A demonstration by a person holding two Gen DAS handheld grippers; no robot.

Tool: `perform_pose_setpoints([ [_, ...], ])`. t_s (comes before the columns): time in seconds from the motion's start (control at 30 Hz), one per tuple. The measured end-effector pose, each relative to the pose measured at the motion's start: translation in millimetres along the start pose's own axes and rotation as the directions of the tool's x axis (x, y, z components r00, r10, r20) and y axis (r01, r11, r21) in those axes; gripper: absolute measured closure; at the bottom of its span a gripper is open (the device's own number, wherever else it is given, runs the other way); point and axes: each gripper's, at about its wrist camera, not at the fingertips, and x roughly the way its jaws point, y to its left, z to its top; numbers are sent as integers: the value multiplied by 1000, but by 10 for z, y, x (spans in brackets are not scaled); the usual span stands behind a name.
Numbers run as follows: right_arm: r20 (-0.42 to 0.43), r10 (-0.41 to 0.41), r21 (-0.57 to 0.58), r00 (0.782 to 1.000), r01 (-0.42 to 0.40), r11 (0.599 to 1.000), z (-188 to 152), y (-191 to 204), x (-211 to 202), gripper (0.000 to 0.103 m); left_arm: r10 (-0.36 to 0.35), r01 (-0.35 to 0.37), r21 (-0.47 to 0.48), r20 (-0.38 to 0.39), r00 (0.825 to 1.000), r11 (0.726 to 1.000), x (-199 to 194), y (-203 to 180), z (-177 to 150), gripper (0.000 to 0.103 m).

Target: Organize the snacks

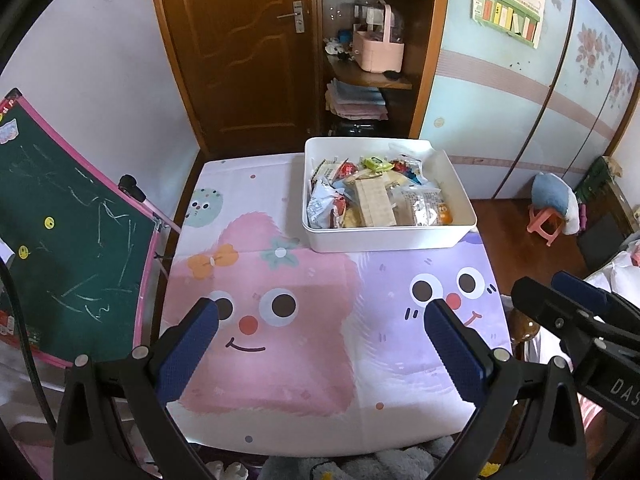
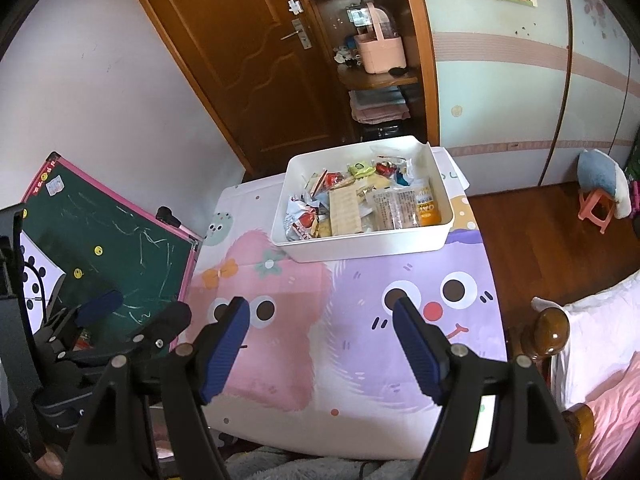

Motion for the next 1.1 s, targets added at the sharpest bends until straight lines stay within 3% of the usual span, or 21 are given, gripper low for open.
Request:
perform_pose_setpoints([
  [1.1,17,-21,-15,1000,22,1000,5,54,-54,28,-2,2,-5,2,1000,1000,14,-9,3,1],
])
